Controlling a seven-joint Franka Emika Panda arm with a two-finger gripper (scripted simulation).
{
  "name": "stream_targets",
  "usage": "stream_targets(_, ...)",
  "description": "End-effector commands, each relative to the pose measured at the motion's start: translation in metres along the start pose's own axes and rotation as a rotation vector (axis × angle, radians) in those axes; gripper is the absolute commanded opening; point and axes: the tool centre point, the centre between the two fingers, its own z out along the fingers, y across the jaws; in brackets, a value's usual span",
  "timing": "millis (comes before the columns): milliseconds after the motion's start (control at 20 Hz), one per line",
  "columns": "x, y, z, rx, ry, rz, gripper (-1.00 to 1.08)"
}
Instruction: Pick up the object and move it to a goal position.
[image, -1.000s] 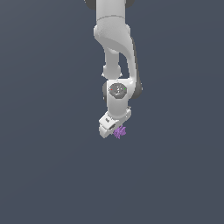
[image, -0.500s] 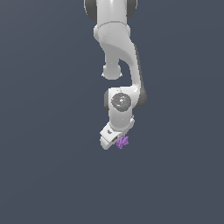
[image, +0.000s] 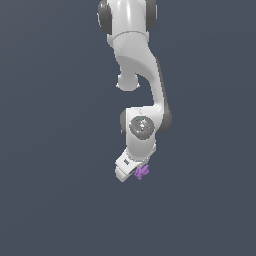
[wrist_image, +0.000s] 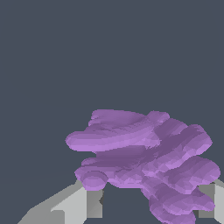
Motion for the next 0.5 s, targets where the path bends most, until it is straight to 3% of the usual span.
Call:
stream_targets(0,0.0055,0.0039,-0.0004,0.0,0.0,0.0,-1.0)
stream_targets(450,0.0128,0.0088,-0.0005,0.0,0.0,0.0,-1.0)
